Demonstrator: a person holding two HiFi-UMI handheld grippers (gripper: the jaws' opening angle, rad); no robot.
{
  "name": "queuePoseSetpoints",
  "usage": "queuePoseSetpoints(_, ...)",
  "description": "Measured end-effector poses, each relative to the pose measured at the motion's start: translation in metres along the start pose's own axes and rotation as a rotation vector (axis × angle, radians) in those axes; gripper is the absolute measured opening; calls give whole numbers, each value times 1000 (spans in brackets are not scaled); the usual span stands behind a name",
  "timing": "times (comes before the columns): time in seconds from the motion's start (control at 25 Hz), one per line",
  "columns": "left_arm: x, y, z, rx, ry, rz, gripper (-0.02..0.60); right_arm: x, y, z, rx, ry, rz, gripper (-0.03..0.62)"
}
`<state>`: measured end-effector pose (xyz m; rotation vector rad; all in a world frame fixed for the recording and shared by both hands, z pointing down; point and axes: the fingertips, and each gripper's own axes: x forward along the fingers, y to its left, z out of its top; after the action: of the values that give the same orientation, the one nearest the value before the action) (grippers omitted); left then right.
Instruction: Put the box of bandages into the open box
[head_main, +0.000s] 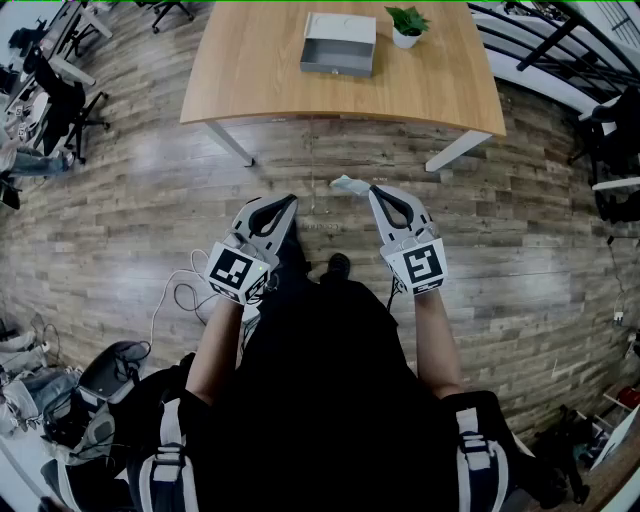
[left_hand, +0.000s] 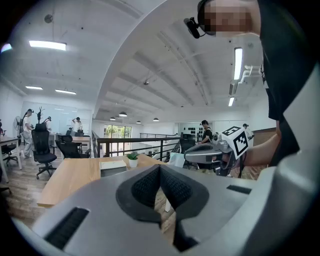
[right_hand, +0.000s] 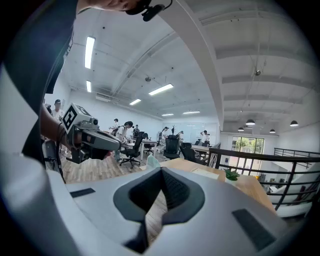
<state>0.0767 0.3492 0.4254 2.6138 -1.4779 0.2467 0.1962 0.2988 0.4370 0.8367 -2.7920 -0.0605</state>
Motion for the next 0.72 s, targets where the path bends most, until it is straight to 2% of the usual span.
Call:
queuePoseSetpoints(0.44, -7, -6, 0, 0, 0, 28, 21, -8, 7, -4, -16, 14, 39, 25)
queuePoseSetpoints(0.72, -16, 0, -2, -2, 10, 45, 23, -3, 14, 2, -21, -15, 64, 25)
